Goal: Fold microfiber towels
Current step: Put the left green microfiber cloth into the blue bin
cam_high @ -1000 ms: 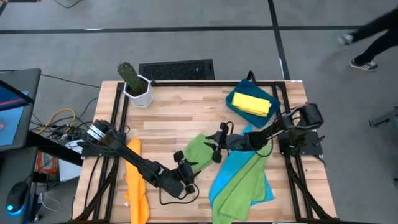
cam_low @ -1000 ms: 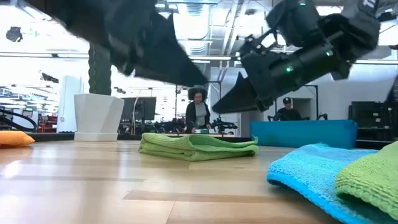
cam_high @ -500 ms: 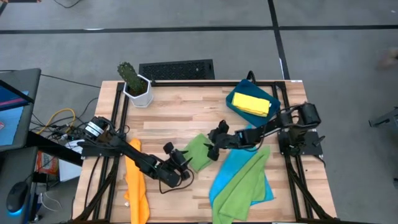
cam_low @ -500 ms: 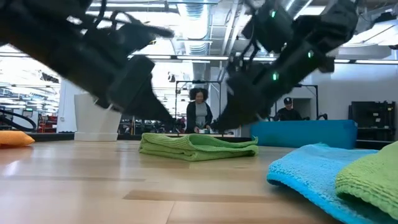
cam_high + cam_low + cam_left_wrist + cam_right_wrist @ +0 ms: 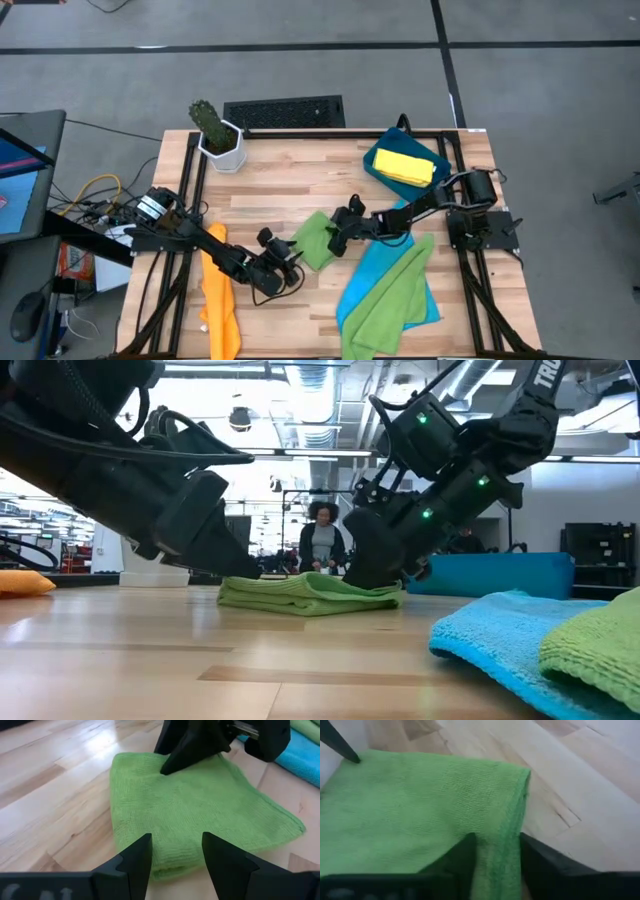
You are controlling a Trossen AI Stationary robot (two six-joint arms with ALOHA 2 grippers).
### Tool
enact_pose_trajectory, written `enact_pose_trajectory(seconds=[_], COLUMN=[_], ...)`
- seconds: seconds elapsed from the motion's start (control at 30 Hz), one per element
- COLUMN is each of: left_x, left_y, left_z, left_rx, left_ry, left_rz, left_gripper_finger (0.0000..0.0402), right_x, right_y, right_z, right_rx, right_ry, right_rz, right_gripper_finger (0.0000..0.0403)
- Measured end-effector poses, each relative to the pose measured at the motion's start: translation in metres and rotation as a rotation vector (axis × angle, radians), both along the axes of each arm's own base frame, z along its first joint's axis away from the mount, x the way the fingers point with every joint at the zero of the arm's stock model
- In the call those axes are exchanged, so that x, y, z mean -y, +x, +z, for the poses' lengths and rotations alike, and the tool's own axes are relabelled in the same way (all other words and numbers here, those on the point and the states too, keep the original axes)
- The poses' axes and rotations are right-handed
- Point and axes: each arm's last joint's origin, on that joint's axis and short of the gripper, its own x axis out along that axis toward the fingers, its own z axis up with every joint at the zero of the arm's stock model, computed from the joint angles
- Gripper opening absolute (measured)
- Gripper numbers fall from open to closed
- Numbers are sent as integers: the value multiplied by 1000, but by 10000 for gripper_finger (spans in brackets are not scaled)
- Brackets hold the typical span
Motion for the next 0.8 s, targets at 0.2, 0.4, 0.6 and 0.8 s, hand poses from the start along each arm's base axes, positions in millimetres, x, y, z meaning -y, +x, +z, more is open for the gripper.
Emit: enact_pose_trajectory(seconds=[0.2,0.4,0.6,0.8], left_x=[2,4,-2,-7], left_y=[3,7,-4,-13], left_z=[3,34,79,100], left_rx=[-24,15,66,73], left_ry=[34,67,99,147], left_rz=[-38,-91,-98,-92], left_gripper_finger=[166,166,166,166], right_x=[6,16,46,71], right_y=[1,0,-13,-38], right_z=[1,13,47,69], right_rx=[1,22,103,183], right_ry=[50,74,42,4], right_rz=[28,4,-109,-273], right_gripper_finger=[23,22,22,22])
